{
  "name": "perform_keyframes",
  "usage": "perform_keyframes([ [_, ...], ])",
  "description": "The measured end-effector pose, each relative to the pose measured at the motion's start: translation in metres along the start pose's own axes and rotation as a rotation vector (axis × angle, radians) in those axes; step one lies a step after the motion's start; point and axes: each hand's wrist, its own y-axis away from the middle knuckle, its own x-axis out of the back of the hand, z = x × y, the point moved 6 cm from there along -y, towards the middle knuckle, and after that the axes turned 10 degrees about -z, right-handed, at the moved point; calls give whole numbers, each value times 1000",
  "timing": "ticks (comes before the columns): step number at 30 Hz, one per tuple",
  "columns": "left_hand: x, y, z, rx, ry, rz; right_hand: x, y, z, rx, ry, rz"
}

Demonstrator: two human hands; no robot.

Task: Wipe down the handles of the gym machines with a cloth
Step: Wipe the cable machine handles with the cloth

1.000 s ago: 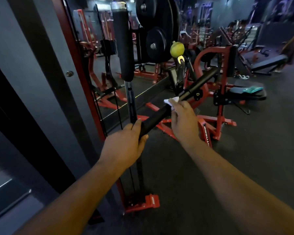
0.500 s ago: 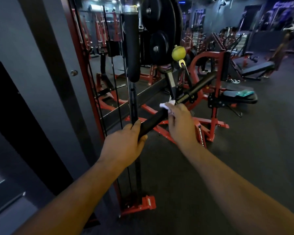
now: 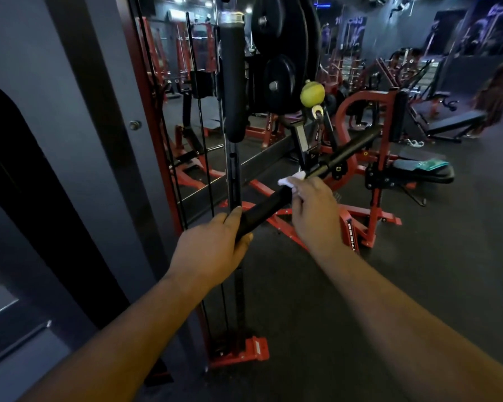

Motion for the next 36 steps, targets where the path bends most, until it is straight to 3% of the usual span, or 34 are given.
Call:
perform_keyframes([
  [5, 0, -3, -1, -2, -7, -11, -32, 48, -57, 182, -233, -115],
  [8, -4, 0, -3, 9, 0, -17, -26, 41, -49, 199, -324, -120],
  [11, -1, 1, -5, 15, 2, 10, -3, 9, -7, 51, -240, 17],
  [14, 0, 2, -4, 12, 18, 9, -1, -3, 9, 14, -122, 25],
  [22, -3, 1, -8, 2, 54, -14, -36, 58, -64, 249, -325, -148],
  [27, -1, 10, -18, -6, 98, 1, -3, 16, -4, 15, -256, 43],
  [29, 1, 16, -24, -18, 133, 1, 1, 8, 6, 13, -204, 76],
  [32, 3, 22, -34, -29, 223, 25, -13, 25, -22, 19, -222, 34],
  [36, 4, 24, -45, -60, 277, 50, -40, 60, -81, 186, -334, -78],
])
